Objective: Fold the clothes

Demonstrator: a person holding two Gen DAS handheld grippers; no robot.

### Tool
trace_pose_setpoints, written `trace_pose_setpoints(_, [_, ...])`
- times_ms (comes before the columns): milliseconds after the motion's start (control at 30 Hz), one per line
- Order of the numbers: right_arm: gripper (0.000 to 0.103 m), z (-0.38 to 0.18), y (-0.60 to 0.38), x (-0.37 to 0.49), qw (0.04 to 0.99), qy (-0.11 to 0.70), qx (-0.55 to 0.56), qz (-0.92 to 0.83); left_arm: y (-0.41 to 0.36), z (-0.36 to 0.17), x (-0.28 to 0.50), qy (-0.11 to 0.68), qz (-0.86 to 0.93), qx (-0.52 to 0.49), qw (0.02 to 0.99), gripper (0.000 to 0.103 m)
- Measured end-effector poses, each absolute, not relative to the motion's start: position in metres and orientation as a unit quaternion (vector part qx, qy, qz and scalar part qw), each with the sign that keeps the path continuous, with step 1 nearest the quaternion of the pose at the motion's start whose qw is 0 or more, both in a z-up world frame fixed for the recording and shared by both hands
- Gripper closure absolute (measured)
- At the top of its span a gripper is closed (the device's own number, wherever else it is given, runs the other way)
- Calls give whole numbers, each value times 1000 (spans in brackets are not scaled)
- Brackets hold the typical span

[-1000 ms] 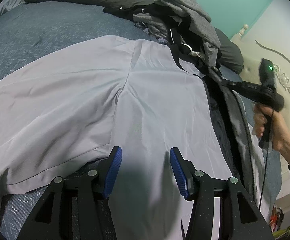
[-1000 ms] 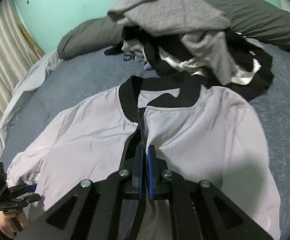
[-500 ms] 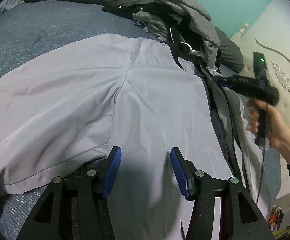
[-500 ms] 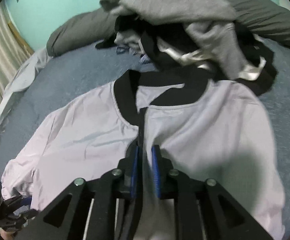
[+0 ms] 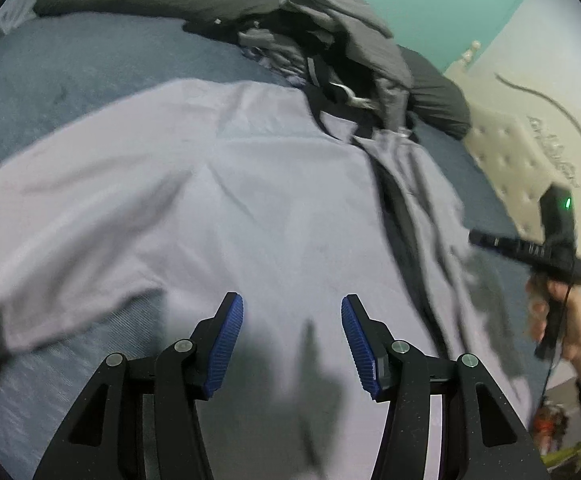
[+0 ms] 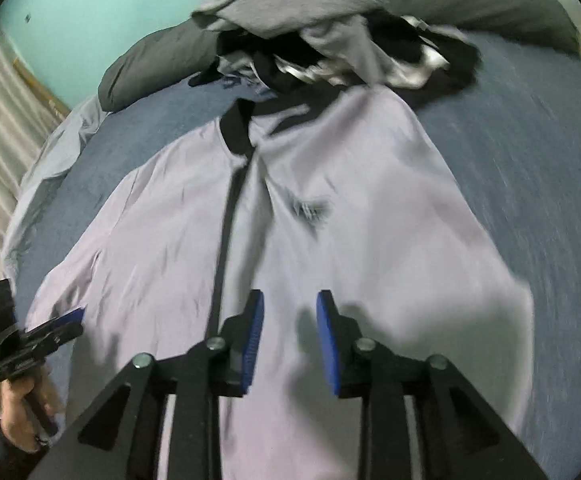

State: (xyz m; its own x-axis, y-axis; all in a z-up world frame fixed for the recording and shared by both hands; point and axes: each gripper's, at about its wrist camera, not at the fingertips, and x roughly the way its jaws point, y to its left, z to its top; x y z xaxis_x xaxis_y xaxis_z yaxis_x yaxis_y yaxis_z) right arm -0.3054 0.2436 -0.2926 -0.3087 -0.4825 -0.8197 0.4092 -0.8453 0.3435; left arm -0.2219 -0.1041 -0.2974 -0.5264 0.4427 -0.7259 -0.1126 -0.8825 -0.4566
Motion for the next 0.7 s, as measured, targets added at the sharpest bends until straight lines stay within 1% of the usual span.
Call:
trace_pose_setpoints(33, [71,-293,254,-298,275,-39,525,-805,-100,-296,-217,-185,851,-460,170,47])
trace_pose_setpoints(100, [62,-293,276,-279,274,-41,536,-798,-89,-293,-207,-184,846,-466,182,47])
trace_pose_setpoints(133, [60,-293,288,-266,270,-35,540,-796,-84,-291,-202,-182,844,-469,186,47])
trace_pose_setpoints(267, [60,-298,324,-233,252,-28,567,-784,-70,-281,-182,-172,842,-473,195,47])
trace_pose_setpoints(400, [59,-304,327,-205,256,-21,585,-769,-64,-268,-165,-178,840,-472,199,47])
trace_pose_setpoints(433, [58,-305,327,-198,258,-19,590,-765,-63,-265,-160,-176,841,-472,199,47])
trace_pose_setpoints(467, [54,-307,327,-192,259,-17,594,-761,-62,-261,-156,-172,842,-471,198,47])
trace_pose_setpoints(500, [52,-310,322,-185,260,-14,602,-755,-61,-257,-151,-169,843,-470,197,47])
trace_pose_setpoints(600, [52,-316,295,-171,273,10,605,-748,-62,-248,-141,-169,845,-468,194,47])
trace_pose_setpoints(667, [51,-316,281,-165,281,13,601,-748,-65,-241,-133,-165,848,-467,190,47])
trace_pose_setpoints(700, [49,-318,273,-163,284,10,605,-744,-67,-238,-130,-163,850,-465,187,47])
